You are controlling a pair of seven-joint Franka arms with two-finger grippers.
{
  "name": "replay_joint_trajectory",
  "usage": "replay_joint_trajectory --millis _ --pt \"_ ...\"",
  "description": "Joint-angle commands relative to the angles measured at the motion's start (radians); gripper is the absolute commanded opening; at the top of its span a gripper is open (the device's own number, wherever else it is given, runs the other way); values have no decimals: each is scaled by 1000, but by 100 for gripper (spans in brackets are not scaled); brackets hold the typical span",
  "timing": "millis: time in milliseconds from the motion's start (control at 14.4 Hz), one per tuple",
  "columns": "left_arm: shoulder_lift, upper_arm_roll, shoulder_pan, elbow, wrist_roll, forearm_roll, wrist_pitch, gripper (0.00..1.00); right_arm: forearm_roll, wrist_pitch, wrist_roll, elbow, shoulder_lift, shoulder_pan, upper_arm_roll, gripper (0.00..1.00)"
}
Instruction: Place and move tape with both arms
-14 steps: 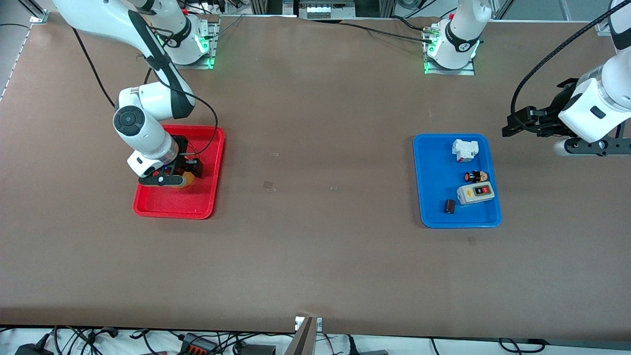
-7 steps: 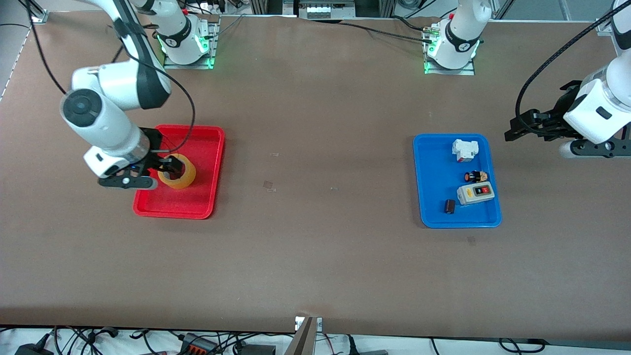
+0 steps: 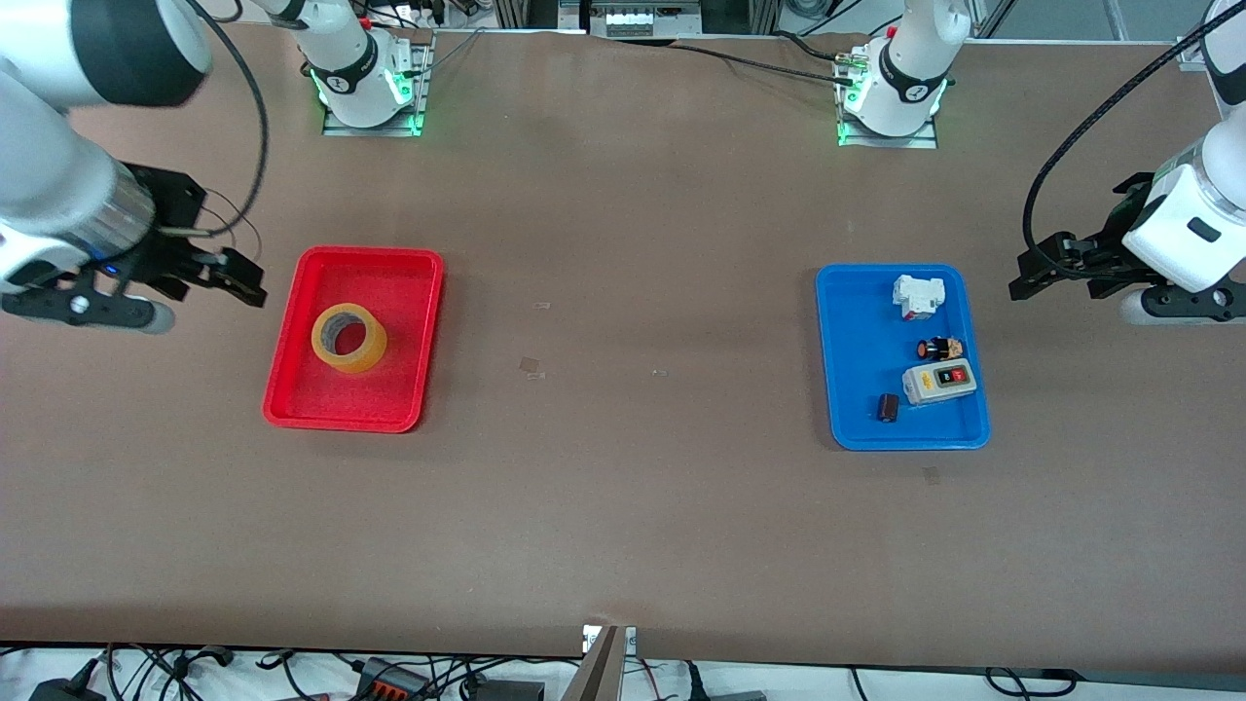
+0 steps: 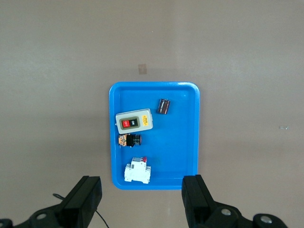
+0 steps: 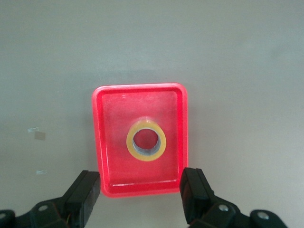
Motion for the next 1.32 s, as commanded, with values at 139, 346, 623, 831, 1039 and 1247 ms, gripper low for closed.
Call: replay_joint_trajectory --millis 139,346,623,831,1039,1247 --pt "-17 -4 7 -19 22 16 17 100 23 -48 -24 -113 -168 -46 -27 98" --pt "-18 -2 4 -19 22 16 12 100 21 -71 -29 -79 -164 -72 -34 99" --pt "-18 -4 5 -19 22 16 9 100 23 -96 -35 31 -113 -75 -41 99" --pt "-20 -4 5 -21 22 16 8 100 31 -126 -38 42 -98 -75 -43 99" --pt "-20 -4 5 -21 22 16 3 100 38 -131 -110 38 -104 -70 -38 99" --pt "-20 -4 4 -21 22 16 2 100 38 -169 -109 21 -122 -69 -24 98"
